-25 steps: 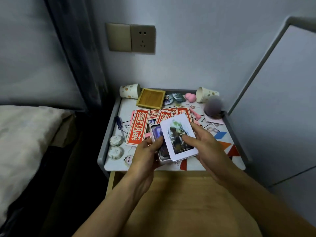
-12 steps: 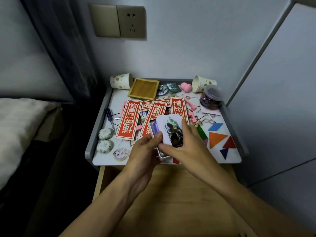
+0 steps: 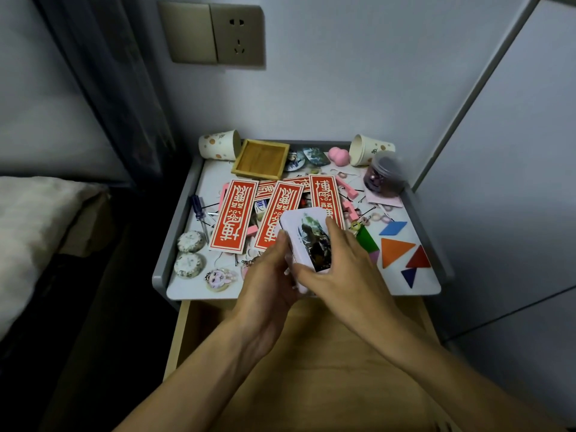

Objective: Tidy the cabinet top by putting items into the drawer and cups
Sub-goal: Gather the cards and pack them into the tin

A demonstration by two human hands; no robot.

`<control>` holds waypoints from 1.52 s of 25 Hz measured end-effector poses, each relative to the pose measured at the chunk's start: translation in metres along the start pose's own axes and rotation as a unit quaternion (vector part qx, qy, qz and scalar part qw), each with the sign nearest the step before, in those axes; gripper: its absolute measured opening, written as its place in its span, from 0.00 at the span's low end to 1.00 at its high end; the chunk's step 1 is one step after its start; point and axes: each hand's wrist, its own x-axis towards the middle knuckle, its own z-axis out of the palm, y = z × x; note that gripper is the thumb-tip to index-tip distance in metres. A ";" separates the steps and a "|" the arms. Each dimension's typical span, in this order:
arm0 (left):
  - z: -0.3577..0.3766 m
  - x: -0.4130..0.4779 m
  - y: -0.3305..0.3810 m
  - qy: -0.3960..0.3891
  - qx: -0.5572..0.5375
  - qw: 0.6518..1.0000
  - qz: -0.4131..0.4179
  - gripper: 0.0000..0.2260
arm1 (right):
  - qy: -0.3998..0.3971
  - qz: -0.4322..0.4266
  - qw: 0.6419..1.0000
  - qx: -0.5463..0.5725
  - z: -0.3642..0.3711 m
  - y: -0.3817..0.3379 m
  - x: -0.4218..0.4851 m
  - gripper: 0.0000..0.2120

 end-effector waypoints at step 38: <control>-0.052 -0.030 0.014 0.200 0.473 0.852 0.106 0.28 | -0.219 0.164 0.854 0.442 0.018 0.008 -0.057 0.15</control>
